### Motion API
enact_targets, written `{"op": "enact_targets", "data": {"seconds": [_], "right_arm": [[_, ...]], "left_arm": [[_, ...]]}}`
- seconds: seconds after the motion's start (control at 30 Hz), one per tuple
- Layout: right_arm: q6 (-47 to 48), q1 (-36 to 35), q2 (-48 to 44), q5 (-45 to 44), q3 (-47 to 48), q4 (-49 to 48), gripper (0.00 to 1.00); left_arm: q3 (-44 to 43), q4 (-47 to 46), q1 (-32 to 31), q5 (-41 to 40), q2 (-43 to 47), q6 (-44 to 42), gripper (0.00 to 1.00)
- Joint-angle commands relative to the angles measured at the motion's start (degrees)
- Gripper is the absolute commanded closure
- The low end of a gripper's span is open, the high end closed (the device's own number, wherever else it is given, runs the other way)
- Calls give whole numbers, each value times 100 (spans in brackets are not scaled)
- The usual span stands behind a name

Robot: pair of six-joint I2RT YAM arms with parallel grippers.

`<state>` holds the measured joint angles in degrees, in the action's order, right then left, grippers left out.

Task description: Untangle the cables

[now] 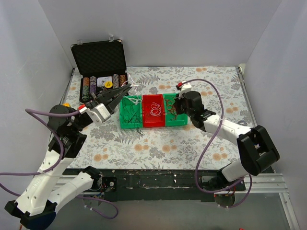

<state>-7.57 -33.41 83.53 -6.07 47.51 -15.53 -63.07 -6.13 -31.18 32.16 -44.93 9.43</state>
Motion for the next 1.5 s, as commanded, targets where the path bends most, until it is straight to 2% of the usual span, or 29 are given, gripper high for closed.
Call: {"op": "enact_targets", "data": {"seconds": [0.0, 0.37, 0.63, 0.7, 0.77, 0.87, 0.93, 0.97, 1.13, 1.27, 1.33, 1.4, 1.47], "right_arm": [[-25, 89, 146, -684, 435, -232, 99], [344, 212, 647, -1169, 971, 664, 99], [116, 10, 1007, -1326, 1120, 1043, 99], [-24, 10, 1060, -1458, 1190, 1192, 89], [-156, 10, 1026, -1520, 1217, 1263, 74], [-271, 10, 824, -1555, 1235, 1289, 59], [-306, 10, 666, -1468, 1278, 1324, 41], [-306, 10, 561, -1442, 1313, 1342, 37], [-359, 1, 165, -1126, 1393, 1368, 37], [-517, -78, -46, -528, 1428, 1281, 39], [-491, -174, -300, -248, 1324, 1097, 37], [-430, -219, -730, 313, 1017, 676, 34], [-368, -219, -1379, 1234, 473, -78, 30]], "left_arm": [[-162, 51, 50, 27, 81, 50, 100], [-127, -2, 51, 44, 54, 85, 100], [-206, -37, 51, 71, -25, 120, 100], [-215, -37, 51, 71, -42, 120, 100], [-215, -29, 51, 71, -34, 120, 100], [-215, -11, 51, 62, -42, 112, 100], [-206, -20, 51, 80, -60, 112, 100], [-197, -20, 51, 97, -60, 112, 100], [-153, -29, 51, 115, -60, 103, 100], [-153, -37, 51, 124, -60, 112, 100], [-153, -29, 51, 106, -60, 103, 100], [-127, 15, 51, 97, -43, 85, 100], [-74, 77, 51, 97, -25, 42, 100]]}}
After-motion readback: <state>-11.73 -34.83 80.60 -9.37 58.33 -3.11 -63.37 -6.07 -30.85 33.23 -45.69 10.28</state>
